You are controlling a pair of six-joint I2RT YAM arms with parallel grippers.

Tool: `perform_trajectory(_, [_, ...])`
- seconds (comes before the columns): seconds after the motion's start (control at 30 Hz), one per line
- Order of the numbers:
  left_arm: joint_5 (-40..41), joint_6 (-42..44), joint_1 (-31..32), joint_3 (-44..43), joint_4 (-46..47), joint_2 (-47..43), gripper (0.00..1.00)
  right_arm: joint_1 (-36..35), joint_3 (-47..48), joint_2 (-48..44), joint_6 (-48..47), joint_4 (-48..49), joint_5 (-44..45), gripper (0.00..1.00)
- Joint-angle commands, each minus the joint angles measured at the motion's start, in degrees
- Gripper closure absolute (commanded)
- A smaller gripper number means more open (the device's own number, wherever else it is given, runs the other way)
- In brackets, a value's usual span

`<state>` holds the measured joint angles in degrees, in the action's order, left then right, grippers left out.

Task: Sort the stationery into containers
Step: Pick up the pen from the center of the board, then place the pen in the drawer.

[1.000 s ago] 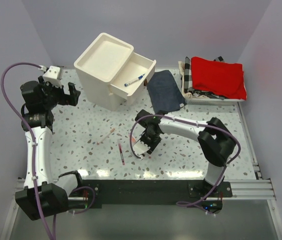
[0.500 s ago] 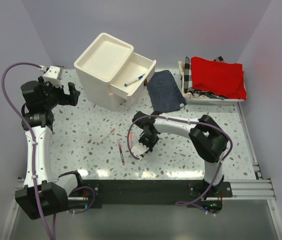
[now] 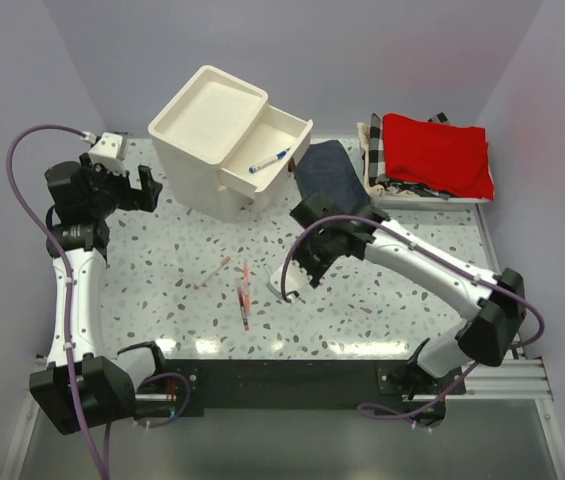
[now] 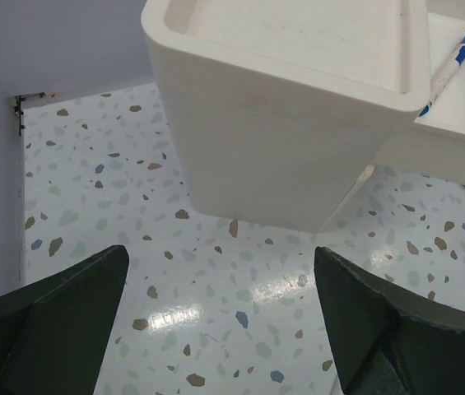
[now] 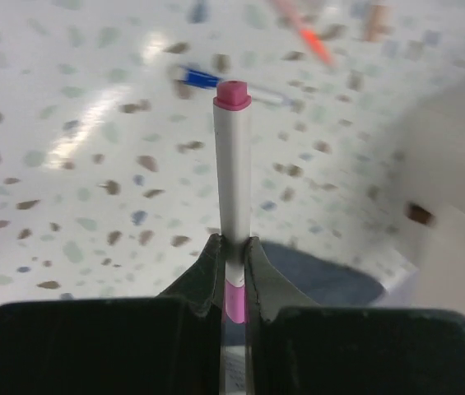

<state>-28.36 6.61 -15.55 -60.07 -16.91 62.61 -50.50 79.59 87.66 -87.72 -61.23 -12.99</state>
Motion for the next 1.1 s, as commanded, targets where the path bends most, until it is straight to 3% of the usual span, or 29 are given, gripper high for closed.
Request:
perform_trajectory(0.0, [-1.9,-1.0,0.1,0.7,3.8,0.2,0.0,1.8,11.2,-3.0,12.5,9.3,1.4,1.0])
perform_trajectory(0.17, [-2.3,-2.5,0.0,1.3,4.9,0.3,0.0,2.8,13.5,1.2,17.3,29.2,10.3,1.0])
perform_trajectory(0.27, [-2.5,-2.7,0.0,0.8,4.3,0.1,0.0,3.7,15.6,5.8,18.3,34.9,12.4,1.0])
perform_trajectory(0.5, [-2.5,-2.2,0.0,0.5,2.1,-0.3,0.0,7.9,26.6,16.6,18.3,38.9,12.5,1.0])
perform_trajectory(0.73, [-2.1,-2.1,-0.3,0.6,1.6,0.2,0.0,9.6,29.9,21.4,15.6,39.9,11.9,0.99])
perform_trajectory(0.8, [-2.1,-2.2,-0.5,0.6,1.9,0.4,0.0,10.1,29.2,22.1,15.4,41.0,12.2,0.89])
perform_trajectory(0.83, [-2.1,-2.5,-0.5,0.7,2.0,0.6,0.0,10.2,28.8,22.3,15.4,42.9,12.5,0.74])
perform_trajectory(0.9, [-2.1,-2.7,-0.8,0.4,2.1,0.9,0.0,10.3,25.9,21.9,15.7,47.1,13.9,0.58])
perform_trajectory(0.93, [-2.1,-2.7,-0.7,0.3,2.2,1.0,0.0,10.2,25.0,21.8,15.8,50.8,14.4,0.46])
perform_trajectory(1.0, [-1.9,-2.5,-0.9,0.0,2.3,1.3,0.0,10.3,23.7,21.5,16.4,53.4,15.3,0.35])
perform_trajectory(1.07, [-2.0,-2.2,-0.9,-0.2,2.2,1.4,0.0,10.5,24.3,21.1,18.2,55.4,16.3,0.31])
